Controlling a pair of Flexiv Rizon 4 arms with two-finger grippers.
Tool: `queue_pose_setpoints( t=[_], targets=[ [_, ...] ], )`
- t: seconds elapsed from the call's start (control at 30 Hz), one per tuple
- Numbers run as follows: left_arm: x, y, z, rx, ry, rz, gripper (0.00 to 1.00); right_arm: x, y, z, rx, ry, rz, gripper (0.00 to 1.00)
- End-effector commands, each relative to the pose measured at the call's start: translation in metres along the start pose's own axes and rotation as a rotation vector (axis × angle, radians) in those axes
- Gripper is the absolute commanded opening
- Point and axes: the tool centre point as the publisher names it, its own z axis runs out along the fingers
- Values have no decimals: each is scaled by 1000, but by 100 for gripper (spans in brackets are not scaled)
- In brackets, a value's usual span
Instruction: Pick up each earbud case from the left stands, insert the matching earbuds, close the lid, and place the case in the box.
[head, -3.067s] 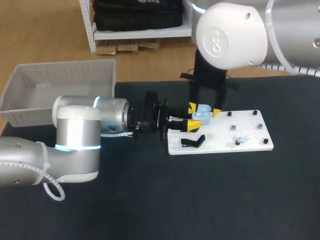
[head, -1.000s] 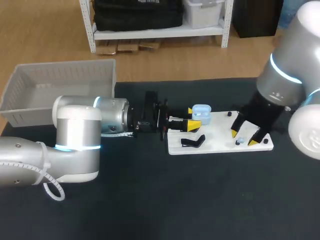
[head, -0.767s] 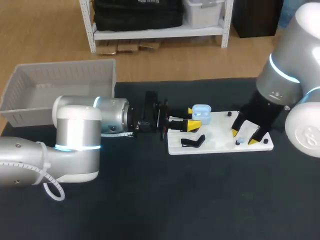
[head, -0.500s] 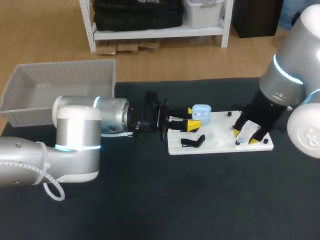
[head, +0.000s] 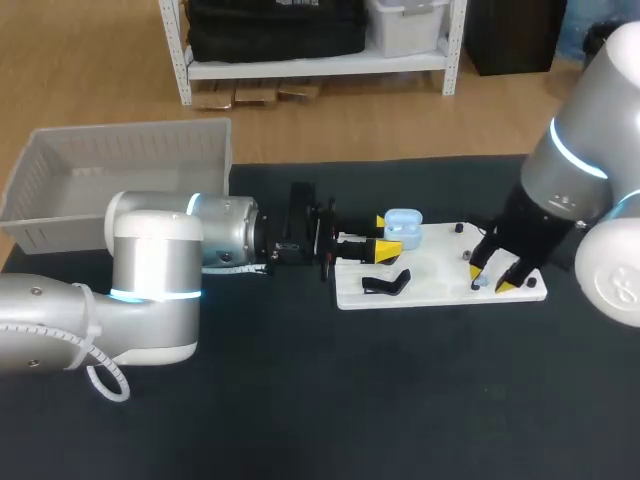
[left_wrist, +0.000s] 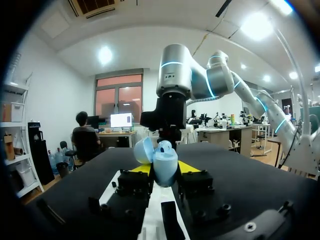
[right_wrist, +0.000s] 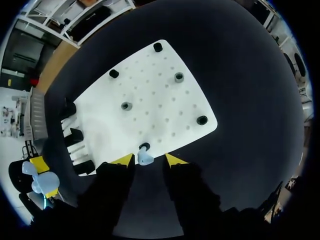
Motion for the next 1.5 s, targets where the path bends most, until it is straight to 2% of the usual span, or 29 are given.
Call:
queue_pose_setpoints(
  t=[0.03,0.53,0.63,0.67,0.8,1.5],
  targets=[
    [1,-1,0,-6,-1,2,0,-1,1,4,-2,-2,-6,34],
    [1,-1,0,-6,-1,2,0,-6,4,10,0,10,-12,30],
    [1,-1,0,-6,-1,2,0,-7,5,10,-3,15,-7,18],
    [1,-1,0,-6,-1,2,0,-7,5,10,-3,16,-4,18],
    [1,-1,0,-6,-1,2,0,-7,5,10,-1,19,-3,23],
    [1,-1,0,-6,-1,2,0,-2,3,9,3,23,21,28]
  ],
)
